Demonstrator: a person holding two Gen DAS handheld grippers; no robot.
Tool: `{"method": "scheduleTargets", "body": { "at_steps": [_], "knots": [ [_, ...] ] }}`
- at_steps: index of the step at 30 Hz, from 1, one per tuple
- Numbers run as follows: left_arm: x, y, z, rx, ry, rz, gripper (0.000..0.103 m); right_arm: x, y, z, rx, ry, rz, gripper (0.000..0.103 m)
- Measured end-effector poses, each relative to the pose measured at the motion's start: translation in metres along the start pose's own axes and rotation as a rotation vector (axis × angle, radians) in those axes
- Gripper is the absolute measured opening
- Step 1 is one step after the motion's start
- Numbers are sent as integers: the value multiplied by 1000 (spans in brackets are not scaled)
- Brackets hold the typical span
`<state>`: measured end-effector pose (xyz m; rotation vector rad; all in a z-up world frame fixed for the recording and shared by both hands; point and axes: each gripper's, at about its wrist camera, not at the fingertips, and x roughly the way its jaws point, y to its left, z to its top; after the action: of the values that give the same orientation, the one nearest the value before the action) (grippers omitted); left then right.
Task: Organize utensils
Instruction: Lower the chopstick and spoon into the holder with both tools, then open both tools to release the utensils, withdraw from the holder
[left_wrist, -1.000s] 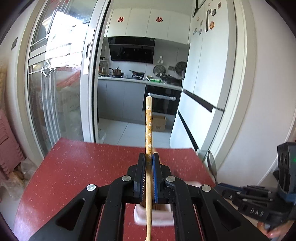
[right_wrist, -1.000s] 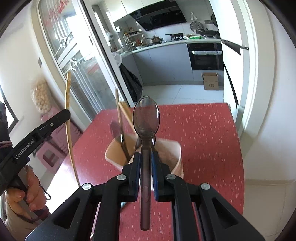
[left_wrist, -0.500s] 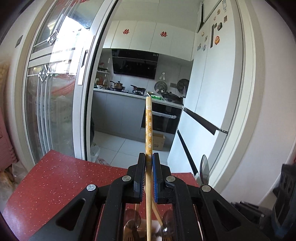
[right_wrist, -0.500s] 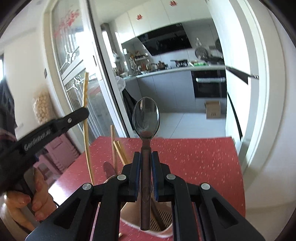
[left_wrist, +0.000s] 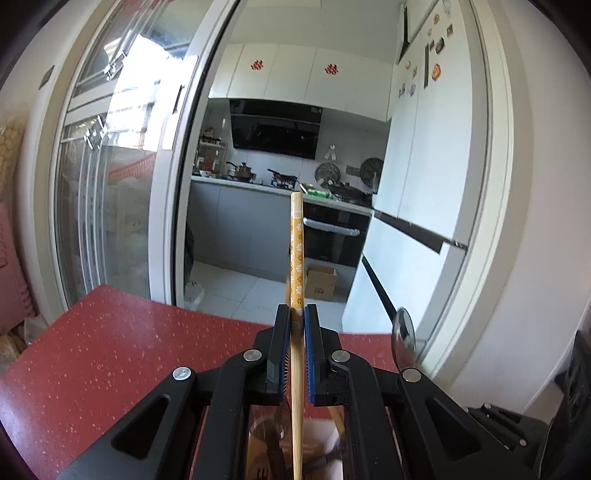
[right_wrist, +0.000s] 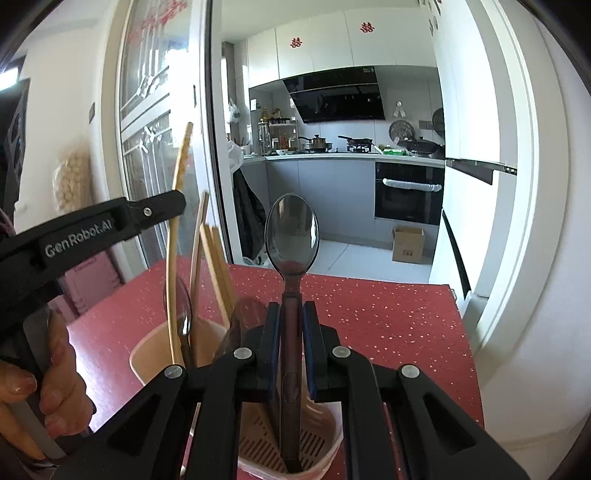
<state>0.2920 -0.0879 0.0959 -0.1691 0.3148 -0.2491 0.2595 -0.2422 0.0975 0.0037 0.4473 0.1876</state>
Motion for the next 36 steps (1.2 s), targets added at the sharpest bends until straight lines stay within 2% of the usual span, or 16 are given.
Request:
{"method": "scheduleTargets", "body": {
  "at_steps": [8,18,22,23,25,26,27,36],
  "knots": [
    [-4,0,-17,33,58,33,37,-2,14,-15,-73,12,-17,13],
    [-9,0,-27,54,127,58,37,-3,19,-28,-108,64,-22,13],
    [-15,1,-27,55,140,66,37,-4,17,-25,-86,89,-13,14],
    [-17,1,-27,56,143,67,37,-4,16,-24,-78,102,-6,16],
    [-20,1,-27,56,146,66,37,-6,15,-23,-75,113,-5,29],
    [-22,1,-27,58,148,66,37,-8,14,-22,-72,109,-5,40],
    [-24,1,-26,58,151,65,37,-10,14,-22,-69,102,-5,47],
    [-47,1,-27,73,157,85,37,-33,9,-12,6,76,-15,56]
  ]
}}
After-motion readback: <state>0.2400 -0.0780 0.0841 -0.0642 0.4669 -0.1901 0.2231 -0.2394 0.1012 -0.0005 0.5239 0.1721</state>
